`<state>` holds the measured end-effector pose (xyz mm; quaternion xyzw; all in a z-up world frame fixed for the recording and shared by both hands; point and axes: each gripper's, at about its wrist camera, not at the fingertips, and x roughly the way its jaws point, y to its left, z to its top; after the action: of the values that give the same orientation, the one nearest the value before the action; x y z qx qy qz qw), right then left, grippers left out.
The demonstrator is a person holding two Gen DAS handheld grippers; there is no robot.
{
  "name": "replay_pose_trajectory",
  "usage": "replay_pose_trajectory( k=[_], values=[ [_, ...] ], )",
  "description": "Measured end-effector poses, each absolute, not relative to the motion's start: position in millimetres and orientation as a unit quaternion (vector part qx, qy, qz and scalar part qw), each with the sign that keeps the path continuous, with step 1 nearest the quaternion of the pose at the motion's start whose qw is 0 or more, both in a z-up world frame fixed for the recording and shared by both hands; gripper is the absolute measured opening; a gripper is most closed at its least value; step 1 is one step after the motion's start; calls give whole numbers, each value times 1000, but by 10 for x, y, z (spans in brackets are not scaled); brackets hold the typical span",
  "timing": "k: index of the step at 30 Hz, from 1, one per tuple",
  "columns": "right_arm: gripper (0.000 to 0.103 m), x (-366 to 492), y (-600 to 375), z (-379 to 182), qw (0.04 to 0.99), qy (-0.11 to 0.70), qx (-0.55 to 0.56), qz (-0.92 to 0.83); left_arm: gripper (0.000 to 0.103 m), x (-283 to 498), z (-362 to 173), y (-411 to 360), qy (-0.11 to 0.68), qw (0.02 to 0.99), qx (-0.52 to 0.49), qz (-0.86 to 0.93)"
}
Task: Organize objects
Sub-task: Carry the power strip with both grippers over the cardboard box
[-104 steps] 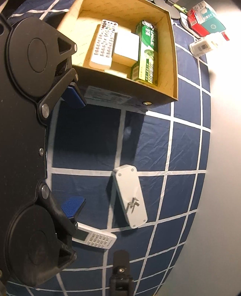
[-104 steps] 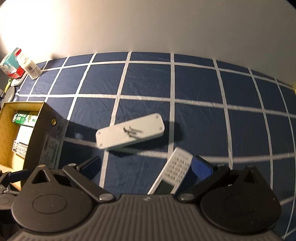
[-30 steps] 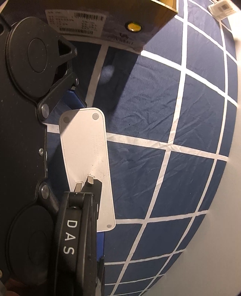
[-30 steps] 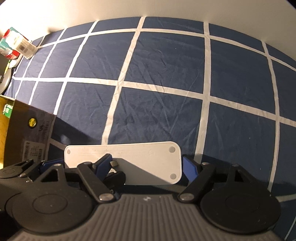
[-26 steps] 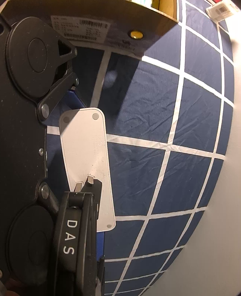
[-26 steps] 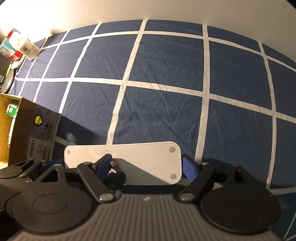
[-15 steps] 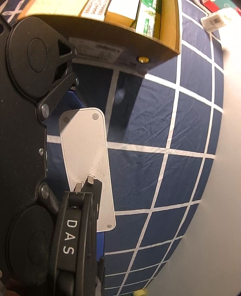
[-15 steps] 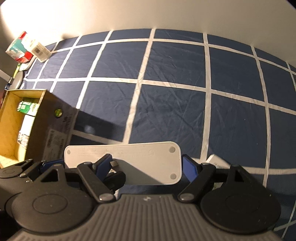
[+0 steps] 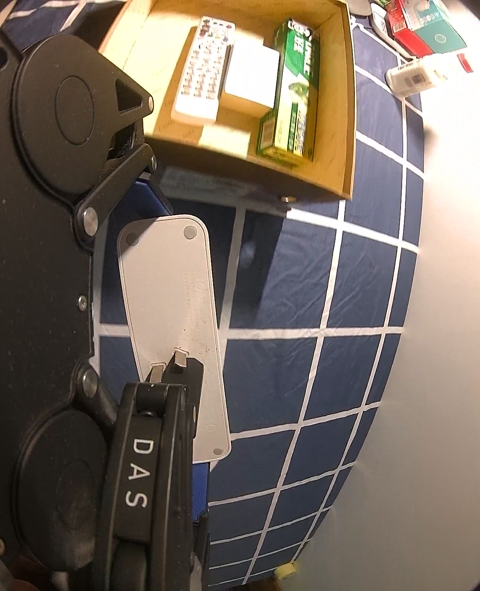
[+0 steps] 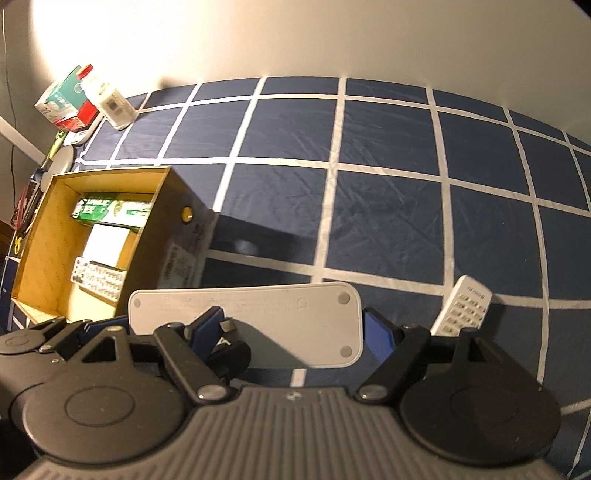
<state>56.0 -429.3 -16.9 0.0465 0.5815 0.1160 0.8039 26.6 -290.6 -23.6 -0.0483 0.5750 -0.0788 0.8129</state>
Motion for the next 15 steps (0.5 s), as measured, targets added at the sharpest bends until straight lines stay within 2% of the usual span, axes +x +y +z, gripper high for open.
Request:
replay_pose_trajectory(
  k=[15],
  values=[
    [80, 257, -3305, -29, 812, 572, 87, 79, 95, 179, -75, -1941, 572, 812, -7, -116]
  ],
)
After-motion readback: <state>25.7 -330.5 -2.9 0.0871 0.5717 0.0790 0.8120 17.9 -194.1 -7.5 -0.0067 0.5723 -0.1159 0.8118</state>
